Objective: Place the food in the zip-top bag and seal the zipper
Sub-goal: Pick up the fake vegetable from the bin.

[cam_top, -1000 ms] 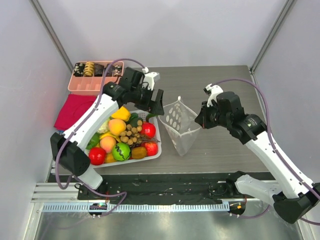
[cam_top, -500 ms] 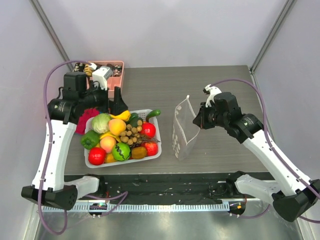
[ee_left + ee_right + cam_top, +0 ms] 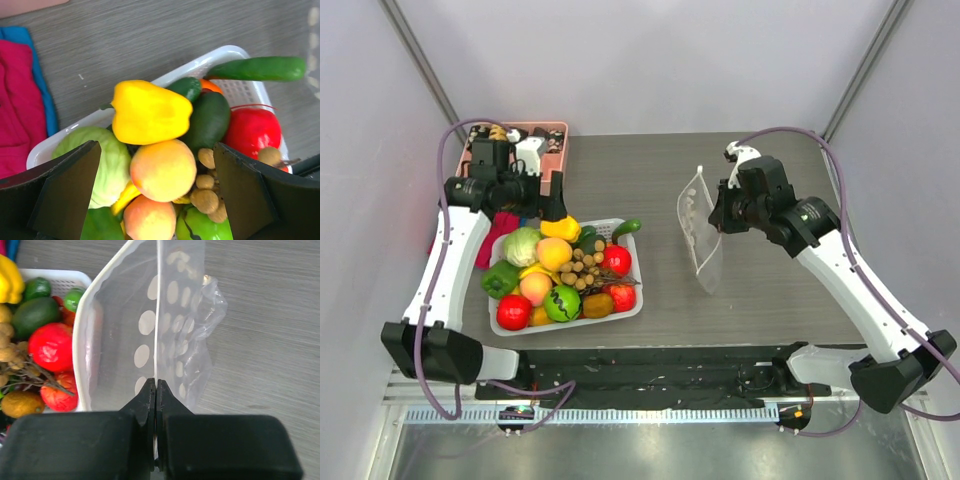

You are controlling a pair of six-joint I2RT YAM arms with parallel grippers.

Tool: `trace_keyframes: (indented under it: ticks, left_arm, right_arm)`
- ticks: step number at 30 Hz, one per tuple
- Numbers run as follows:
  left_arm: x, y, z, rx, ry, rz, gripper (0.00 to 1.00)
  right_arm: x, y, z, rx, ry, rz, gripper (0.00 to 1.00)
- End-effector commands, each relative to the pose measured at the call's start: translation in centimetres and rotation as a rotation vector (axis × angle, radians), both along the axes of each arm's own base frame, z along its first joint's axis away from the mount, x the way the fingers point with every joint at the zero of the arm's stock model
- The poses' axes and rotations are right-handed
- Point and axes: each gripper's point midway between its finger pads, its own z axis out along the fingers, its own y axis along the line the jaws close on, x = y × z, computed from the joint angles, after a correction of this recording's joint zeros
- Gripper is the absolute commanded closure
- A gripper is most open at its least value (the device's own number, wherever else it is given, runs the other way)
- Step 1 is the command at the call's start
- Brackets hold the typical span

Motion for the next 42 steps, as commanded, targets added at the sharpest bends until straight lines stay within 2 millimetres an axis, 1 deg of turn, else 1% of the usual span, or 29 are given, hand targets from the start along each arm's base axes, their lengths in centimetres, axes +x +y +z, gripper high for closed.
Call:
trace_keyframes:
  ticks: [1, 5, 6, 8, 9, 11, 13, 15, 16, 18, 19, 21, 22, 23, 24, 25, 27, 28, 31, 36, 37, 40, 42]
  left_arm:
    - [3.1, 1.6, 0.1, 0.054, -0.039, 0.105, 0.00]
    - [3.6, 1.3, -1.3, 0.031, 0.031, 0.145, 0.00]
    - [3.5, 0.7, -1.8, 0.013, 0.047, 0.131, 0.00]
    - [3.7, 0.1, -2.2, 0.008, 0.039, 0.110, 0.00]
    - [3.9, -0.4, -2.5, 0.038, 0.029, 0.104, 0.00]
    - [4.1, -0.6, -3.4, 0.073, 0.031, 0.103, 0.00]
    - [4.3, -0.8, -3.7, 0.100, 0.036, 0.115, 0.00]
    - [4.5, -0.9, -4.5, 0.123, 0.056, 0.121, 0.00]
    - [4.7, -0.7, -4.7, 0.146, 0.055, 0.134, 0.00]
    - [5.1, -0.6, -4.8, 0.168, 0.044, 0.142, 0.00]
    - [5.3, -0.2, -4.7, 0.190, 0.033, 0.158, 0.00]
    - [5.6, 0.3, -4.1, 0.208, 0.012, 0.194, 0.00]
    - [5.6, 0.4, -3.8, 0.205, 0.014, 0.253, 0.00]
    - [6.0, 1.7, -2.7, 0.257, -0.011, 0.329, 0.00]
    - [5.9, 2.0, -2.6, 0.270, -0.003, 0.372, 0.00]
    - [5.3, 2.3, -2.6, 0.273, 0.017, 0.433, 0.00]
    - [5.1, 2.1, -1.9, 0.243, 0.024, 0.473, 0.00]
    - [4.6, 2.0, -1.9, 0.211, 0.047, 0.517, 0.00]
    - [4.0, 1.6, -1.7, 0.148, 0.071, 0.571, 0.00]
    - [2.9, 0.7, -2.6, 0.049, 0.146, 0.671, 0.00]
    - [2.7, 0.7, -3.2, 0.047, 0.160, 0.681, 0.00]
    - [2.7, 0.4, -3.9, 0.021, 0.197, 0.734, 0.00]
    - [2.9, 0.1, -4.9, 0.017, 0.238, 0.752, 0.00]
  right_arm:
    - [1.0, -1.4, -0.7, -0.080, -0.013, -0.052, 0.99]
    - [1.4, -0.6, -1.7, -0.065, -0.001, -0.031, 0.99]
    - [1.4, -0.4, -1.8, -0.061, 0.003, -0.022, 0.99]
    - [1.6, -0.2, -2.1, -0.062, 0.009, -0.019, 0.99]
    - [1.6, -0.1, -2.0, -0.062, 0.007, -0.013, 0.99]
    - [1.6, 0.1, -2.1, -0.057, 0.012, -0.004, 0.99]
    - [1.6, 0.2, -2.1, -0.051, 0.014, 0.001, 0.99]
    - [1.5, 0.4, -2.1, -0.048, 0.015, 0.006, 0.99]
    - [1.6, 0.4, -2.1, -0.048, 0.015, 0.006, 0.99]
    - [1.6, 0.4, -2.2, -0.047, 0.017, 0.009, 0.99]
    - [1.5, 0.4, -2.2, -0.046, 0.018, 0.010, 0.99]
    - [1.4, 0.4, -2.4, -0.045, 0.022, 0.011, 0.99]
    - [1.4, 0.4, -2.2, -0.043, 0.014, 0.015, 0.99]
    - [1.4, 0.4, -2.2, -0.043, 0.016, 0.014, 0.99]
    - [1.3, 0.4, -2.3, -0.044, 0.017, 0.016, 0.99]
    - [1.3, 0.4, -2.3, -0.046, 0.016, 0.016, 0.99]
    - [1.3, 0.4, -2.4, -0.050, 0.018, 0.020, 0.99]
    - [1.2, 0.4, -2.6, -0.050, 0.023, 0.021, 0.99]
    - [1.2, 0.4, -2.8, -0.051, 0.029, 0.021, 0.99]
    - [0.9, 0.5, -3.0, -0.040, 0.036, 0.024, 0.99]
    - [0.9, 0.5, -3.0, -0.040, 0.038, 0.023, 0.99]
    - [0.9, 0.5, -3.0, -0.039, 0.036, 0.023, 0.99]
    - [0.9, 0.5, -2.9, -0.039, 0.034, 0.023, 0.99]
